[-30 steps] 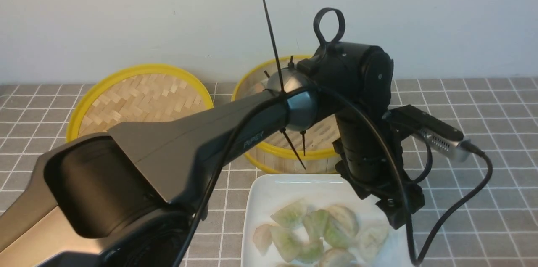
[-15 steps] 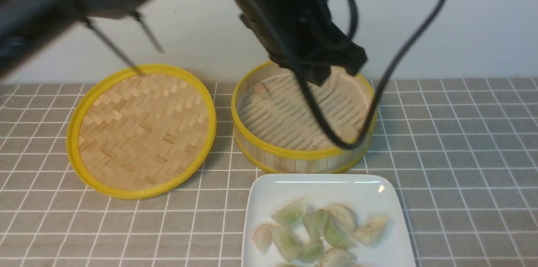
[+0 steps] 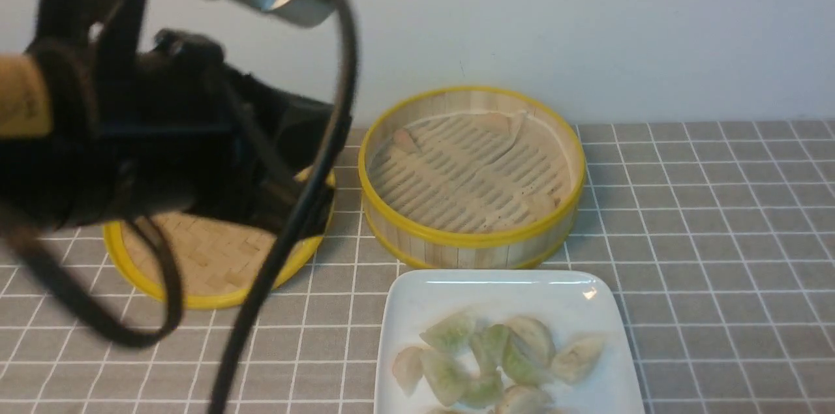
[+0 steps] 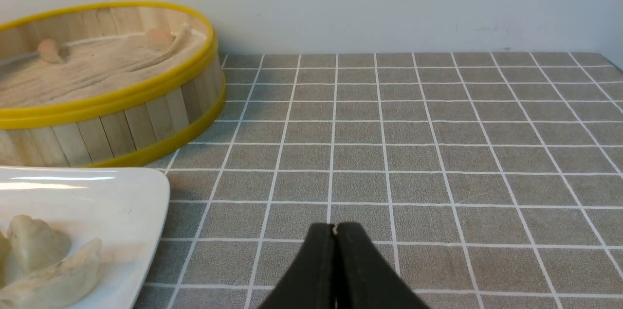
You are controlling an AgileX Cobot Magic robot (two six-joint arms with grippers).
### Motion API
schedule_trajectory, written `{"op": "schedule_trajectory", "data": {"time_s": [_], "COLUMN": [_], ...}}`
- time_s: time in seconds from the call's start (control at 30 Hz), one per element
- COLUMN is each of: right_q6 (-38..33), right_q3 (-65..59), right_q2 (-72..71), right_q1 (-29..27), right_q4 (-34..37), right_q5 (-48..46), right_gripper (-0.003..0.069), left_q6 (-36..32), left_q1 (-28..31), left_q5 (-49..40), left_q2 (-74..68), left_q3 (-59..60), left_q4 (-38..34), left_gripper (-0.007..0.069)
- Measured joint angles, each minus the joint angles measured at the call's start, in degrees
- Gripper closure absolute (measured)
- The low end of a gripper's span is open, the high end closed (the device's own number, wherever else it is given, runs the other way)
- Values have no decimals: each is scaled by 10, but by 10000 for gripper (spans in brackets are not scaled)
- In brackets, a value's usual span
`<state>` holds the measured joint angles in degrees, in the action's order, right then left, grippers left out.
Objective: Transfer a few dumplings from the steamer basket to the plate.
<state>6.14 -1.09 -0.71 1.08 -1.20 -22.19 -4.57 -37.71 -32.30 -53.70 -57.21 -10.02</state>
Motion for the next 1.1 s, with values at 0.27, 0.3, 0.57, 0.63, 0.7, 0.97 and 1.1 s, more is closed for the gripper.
{"op": "schedule_trajectory", "data": {"time_s": [0.27,0.3,0.57,0.63,0.7,0.97,1.1], "right_q6": [0,0,0,0,0,0,0], "right_q3": [0,0,0,0,0,0,0], "right_q2": [0,0,0,0,0,0,0], "right_q1": [0,0,0,0,0,0,0], "right_q4": [0,0,0,0,0,0,0], "right_q5": [0,0,0,0,0,0,0], "right_gripper": [671,671,671,671,671,671,671], "left_q6": [-1,-1,1,11,17,17,17], "left_q1": [0,0,3,20,56,238,299], "left_q5": [-14,-18,-22,3,42,131,128], "left_q2": [147,162,232,260,300,474,538], "left_q3": [48,48,79,122,182,462,567], "left_q4": [0,0,54,75,84,96,100], "left_gripper": [629,629,629,629,629,629,629]}}
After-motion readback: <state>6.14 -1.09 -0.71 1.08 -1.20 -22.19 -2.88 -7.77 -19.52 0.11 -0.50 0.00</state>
